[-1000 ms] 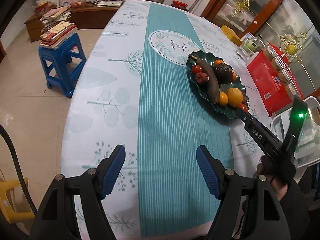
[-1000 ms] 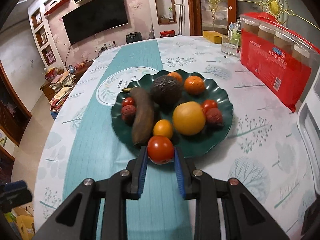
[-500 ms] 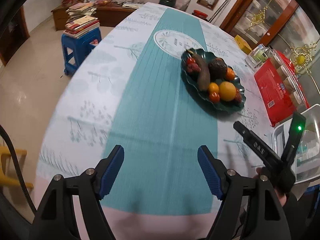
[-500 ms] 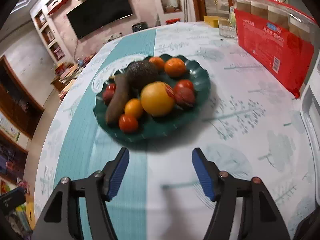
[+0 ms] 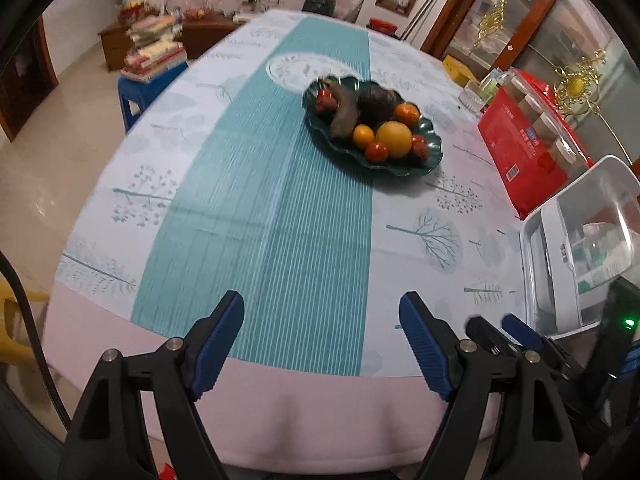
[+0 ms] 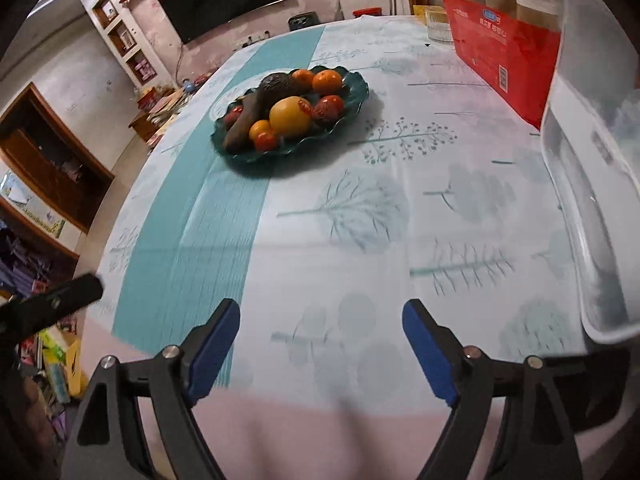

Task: Organize fruits

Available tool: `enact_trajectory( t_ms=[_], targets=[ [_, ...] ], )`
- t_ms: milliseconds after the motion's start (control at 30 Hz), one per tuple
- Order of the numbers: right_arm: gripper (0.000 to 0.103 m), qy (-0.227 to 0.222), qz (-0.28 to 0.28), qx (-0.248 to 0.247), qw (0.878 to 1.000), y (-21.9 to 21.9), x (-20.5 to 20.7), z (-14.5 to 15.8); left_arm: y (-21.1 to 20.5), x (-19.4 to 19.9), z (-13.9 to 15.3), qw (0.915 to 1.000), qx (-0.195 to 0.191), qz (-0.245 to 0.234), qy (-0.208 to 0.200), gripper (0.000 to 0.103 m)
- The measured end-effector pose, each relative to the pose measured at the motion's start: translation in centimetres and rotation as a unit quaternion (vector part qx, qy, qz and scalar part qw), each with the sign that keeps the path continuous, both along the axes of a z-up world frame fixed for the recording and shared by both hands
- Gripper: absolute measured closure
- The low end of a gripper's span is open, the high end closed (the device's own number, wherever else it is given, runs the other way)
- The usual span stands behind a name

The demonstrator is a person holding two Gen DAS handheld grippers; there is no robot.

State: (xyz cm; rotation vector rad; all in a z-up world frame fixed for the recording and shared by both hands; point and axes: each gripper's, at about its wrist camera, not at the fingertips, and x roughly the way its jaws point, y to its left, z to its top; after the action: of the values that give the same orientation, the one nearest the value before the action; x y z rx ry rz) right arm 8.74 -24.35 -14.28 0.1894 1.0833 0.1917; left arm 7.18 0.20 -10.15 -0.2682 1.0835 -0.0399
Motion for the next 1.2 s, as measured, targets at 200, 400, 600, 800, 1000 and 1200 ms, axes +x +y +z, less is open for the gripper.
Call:
enact_trajectory(
  t_ms=[200, 400, 600, 800, 1000, 1200],
  targets=[
    [0.014, -0.010, 0.022, 0.001, 1.000, 0.1, -2.7, 5.4, -0.2, -1.9, 4.4, 0.9993, 0.013, -0.015, -0.031, 0.023],
    [0.012, -0.019, 0.027, -0.009, 0.999, 0.8, -4.7, 11.1, -1.0, -3.5, 9.1, 0.9972, 0.031, -0.039, -0.055, 0.019],
    [0.012, -0.030, 0.007, -0.031, 0.999, 1.8, -7.3, 13.5, -1.8, -6.0, 11.4, 0.9928, 0.076, -0.040, -0.083, 0.017],
    [0.005, -0.061, 0.004, -0.038, 0.997, 3.2, -9.8, 13.2, -1.6, -7.7, 11.1, 0.9909, 0.096, -0.027, -0.090, 0.003],
    [0.000, -0.068, -0.002, -0.051, 0.996, 3.6, -10.7, 13.1, -1.5, -8.5, 11.2, 0.9888, 0.105, -0.012, -0.106, 0.001],
    [0.000, -0.077, -0.006, -0.057, 0.995, 3.5, -10.8, 13.3, -2.1, -8.6, 11.4, 0.9870, 0.110, -0.018, -0.116, 0.001]
  ],
)
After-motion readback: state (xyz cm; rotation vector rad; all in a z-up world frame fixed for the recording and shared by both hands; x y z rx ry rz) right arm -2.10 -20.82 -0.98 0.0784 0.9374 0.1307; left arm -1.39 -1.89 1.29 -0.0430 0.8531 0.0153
